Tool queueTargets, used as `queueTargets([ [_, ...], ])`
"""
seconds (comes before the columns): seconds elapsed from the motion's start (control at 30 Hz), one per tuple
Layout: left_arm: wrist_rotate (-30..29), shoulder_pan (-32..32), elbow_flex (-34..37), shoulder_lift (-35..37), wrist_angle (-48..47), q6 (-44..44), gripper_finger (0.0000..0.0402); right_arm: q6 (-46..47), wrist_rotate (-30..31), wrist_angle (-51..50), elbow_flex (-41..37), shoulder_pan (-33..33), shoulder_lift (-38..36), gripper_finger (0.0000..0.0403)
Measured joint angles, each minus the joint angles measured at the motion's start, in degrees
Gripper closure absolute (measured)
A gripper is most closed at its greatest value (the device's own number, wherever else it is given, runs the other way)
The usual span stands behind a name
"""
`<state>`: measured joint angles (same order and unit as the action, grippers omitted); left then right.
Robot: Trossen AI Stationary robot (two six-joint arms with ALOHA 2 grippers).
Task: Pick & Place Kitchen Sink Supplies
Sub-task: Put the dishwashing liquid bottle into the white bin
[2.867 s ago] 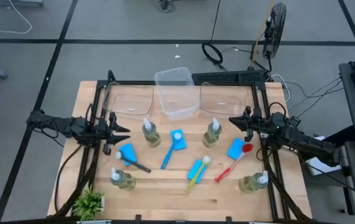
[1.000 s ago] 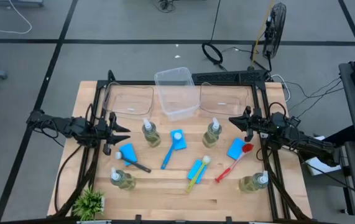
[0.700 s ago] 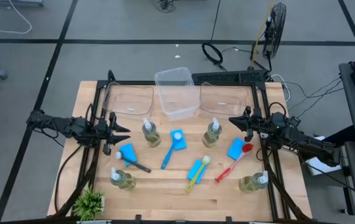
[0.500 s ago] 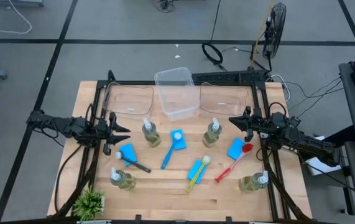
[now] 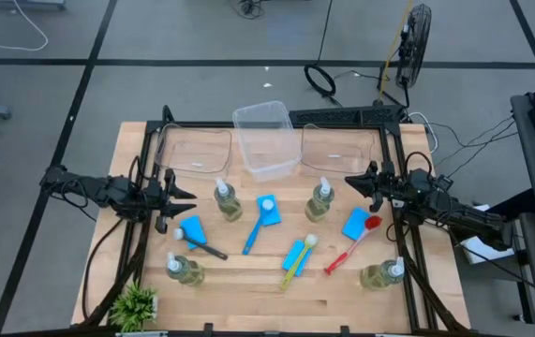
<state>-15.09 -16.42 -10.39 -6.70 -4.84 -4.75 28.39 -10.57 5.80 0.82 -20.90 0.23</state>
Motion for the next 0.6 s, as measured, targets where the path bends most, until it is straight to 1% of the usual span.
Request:
queueTargets([
  [0.17,0.0,0.01,0.0,0.01,0.25,0.0,0.0282,1.37,0.0,0.02,0.0,0.01,0.0,0.0399],
  [0.6,-0.02,0.01,0.0,0.0,0.47,0.0,0.0282,1.39,0.0,0.02,0.02,-0.01,0.02,0.0399],
])
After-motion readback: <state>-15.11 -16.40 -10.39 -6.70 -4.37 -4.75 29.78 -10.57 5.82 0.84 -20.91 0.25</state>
